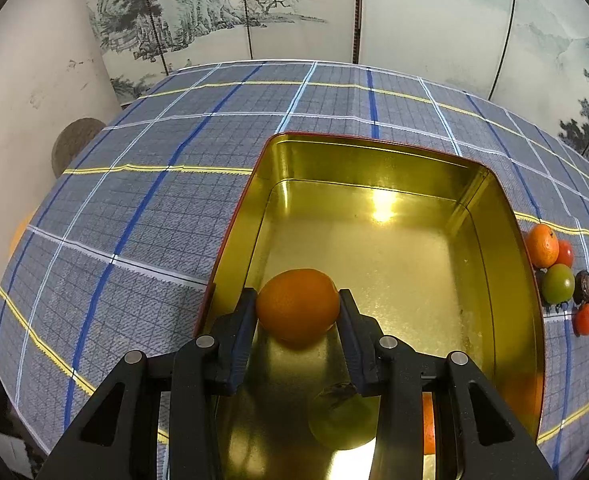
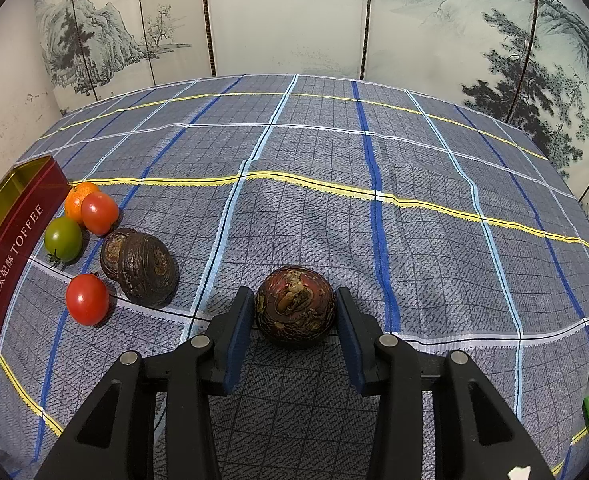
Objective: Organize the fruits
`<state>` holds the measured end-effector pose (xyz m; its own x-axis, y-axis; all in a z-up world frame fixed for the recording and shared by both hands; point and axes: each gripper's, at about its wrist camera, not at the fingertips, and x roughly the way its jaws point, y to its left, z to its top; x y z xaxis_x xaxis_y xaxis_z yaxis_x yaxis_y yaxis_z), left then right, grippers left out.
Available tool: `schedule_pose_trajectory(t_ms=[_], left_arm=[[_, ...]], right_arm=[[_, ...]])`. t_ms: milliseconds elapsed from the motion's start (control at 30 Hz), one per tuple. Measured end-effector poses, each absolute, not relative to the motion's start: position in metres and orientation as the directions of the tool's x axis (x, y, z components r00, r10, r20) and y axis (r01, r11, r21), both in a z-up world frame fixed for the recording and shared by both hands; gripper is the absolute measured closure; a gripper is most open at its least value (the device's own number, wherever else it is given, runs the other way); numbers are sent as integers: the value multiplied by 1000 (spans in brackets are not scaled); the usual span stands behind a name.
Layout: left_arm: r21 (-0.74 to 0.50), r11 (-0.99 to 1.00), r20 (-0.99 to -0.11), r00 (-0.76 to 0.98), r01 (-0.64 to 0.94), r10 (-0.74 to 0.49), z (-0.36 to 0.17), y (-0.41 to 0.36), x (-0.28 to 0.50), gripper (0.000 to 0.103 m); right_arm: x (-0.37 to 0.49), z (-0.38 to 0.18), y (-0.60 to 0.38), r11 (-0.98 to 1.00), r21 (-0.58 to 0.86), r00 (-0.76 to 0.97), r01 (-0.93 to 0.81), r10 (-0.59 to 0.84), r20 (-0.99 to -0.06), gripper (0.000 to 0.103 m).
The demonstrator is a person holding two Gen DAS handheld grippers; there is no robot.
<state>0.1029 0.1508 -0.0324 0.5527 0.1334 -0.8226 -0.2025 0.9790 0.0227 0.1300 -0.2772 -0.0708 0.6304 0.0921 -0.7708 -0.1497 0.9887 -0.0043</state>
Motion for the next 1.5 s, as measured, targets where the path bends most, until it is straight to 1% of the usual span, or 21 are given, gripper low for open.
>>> schedule_pose_trajectory(t_ms=[767,833,933,1167,1233,1500], left_arm=[[78,982,-827,539,-173,161,-34,151,100,61],[81,982,-828,537,-169,161,-34,150,100,60],[76,983,-828,540,-165,155,-34,150,100,55],[82,984,-825,543,-159,156,-34,149,100,52],[84,984,-823,545,-157,157,-33,148,100,50],[72,986,-805,575,-148,145,-28,146,95,43]], right_arm=[[130,-71,-277,989,-6,630,-151,92,-771,63],[130,-70,-278,989,-4,630,-151,93,-771,63],[130,-70,-278,989,-4,630,-151,93,-771,63],[130,-70,-278,989,-2,630,-151,95,-771,63],[130,-70,-278,989,0,631,-150,95,-770,66],[129,-66,-283,990,25,649,-141,111,-753,67]])
